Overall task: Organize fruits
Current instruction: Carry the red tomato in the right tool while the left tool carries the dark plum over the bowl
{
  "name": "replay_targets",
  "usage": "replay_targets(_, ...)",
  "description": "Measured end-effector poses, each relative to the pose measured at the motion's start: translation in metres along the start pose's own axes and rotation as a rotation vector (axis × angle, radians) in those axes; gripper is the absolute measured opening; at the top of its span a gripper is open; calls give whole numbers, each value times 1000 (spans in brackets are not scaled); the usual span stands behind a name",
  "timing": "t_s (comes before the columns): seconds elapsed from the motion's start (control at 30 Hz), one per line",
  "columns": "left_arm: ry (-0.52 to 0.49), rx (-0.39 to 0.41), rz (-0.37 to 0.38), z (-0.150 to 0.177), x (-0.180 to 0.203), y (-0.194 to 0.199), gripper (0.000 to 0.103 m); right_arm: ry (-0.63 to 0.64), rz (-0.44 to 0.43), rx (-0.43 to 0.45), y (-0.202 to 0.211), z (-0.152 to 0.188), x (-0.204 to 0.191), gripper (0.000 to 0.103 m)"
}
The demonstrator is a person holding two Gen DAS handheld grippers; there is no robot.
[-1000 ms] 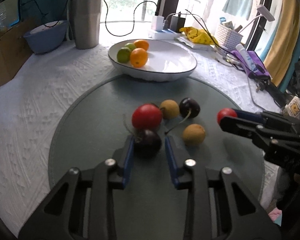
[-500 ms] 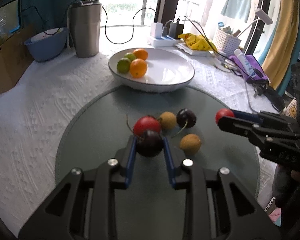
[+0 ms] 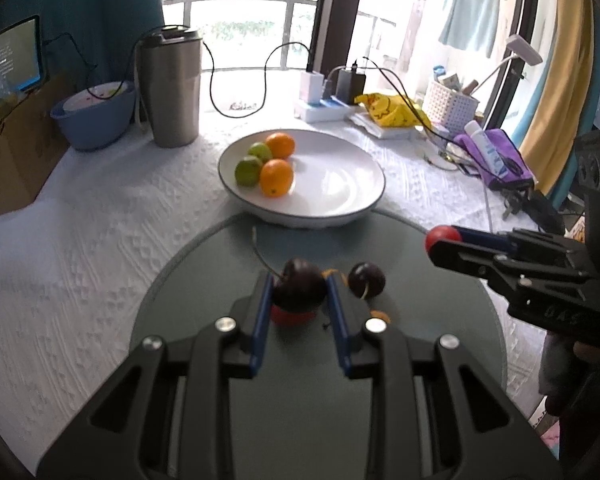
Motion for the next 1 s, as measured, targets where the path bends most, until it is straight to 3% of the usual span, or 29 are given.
replay_targets(1.0, -5, 0, 20, -60, -5, -31, 28, -1, -7, 10, -20, -59, 31, 30)
Point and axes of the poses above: each gripper's, at about its wrist camera, not at the fingertips, and y roughly against the way its jaws point, x to its right, z to its underside, the point moved 10 cm from there along -y, roughly the way its jaws point, and after that the axes turned 13 degrees about -x, right-handed, at the moved point
